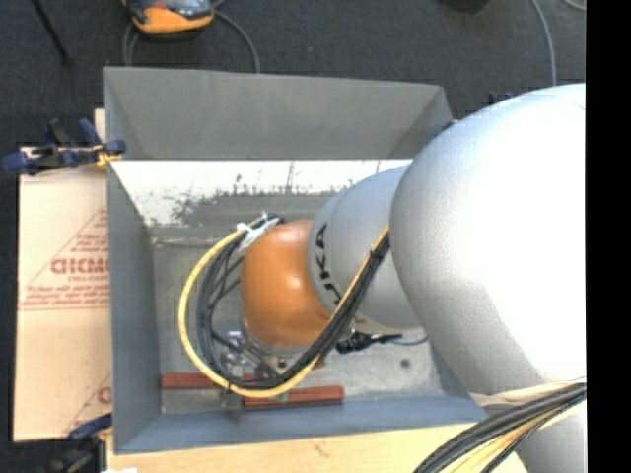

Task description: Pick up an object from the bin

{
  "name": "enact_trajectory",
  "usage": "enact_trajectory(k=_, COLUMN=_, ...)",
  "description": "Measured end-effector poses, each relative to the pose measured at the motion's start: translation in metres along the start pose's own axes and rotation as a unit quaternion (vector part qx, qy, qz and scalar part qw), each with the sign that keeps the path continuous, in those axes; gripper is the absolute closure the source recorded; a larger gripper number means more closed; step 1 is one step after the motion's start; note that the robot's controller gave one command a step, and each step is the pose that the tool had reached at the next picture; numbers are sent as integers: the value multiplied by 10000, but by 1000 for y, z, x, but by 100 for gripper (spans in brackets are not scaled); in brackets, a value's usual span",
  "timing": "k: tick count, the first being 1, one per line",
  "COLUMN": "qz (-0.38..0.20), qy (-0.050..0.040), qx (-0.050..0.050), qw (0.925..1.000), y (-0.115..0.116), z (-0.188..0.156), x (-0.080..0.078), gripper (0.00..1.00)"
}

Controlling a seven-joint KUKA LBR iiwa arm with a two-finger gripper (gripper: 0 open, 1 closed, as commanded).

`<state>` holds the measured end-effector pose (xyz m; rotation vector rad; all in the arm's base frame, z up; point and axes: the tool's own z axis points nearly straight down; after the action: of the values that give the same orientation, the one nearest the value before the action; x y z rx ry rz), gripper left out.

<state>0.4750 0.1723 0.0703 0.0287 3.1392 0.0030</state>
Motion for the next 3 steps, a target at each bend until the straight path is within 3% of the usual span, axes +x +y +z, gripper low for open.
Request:
enact_trajectory(k=1, qz=-121, qy=12, qx=19, qw=9999, y=24, z=-8, x=-16, gripper=100)
enact_trajectory(k=2, qz=-351, qy=1, qx=14, qw=9994, y=46, z=-1, x=-5, gripper=100)
enact_trajectory(k=3, qz=-336, qy=39, qx=17, qw=9994, y=43, z=-52, x=-9, gripper=100)
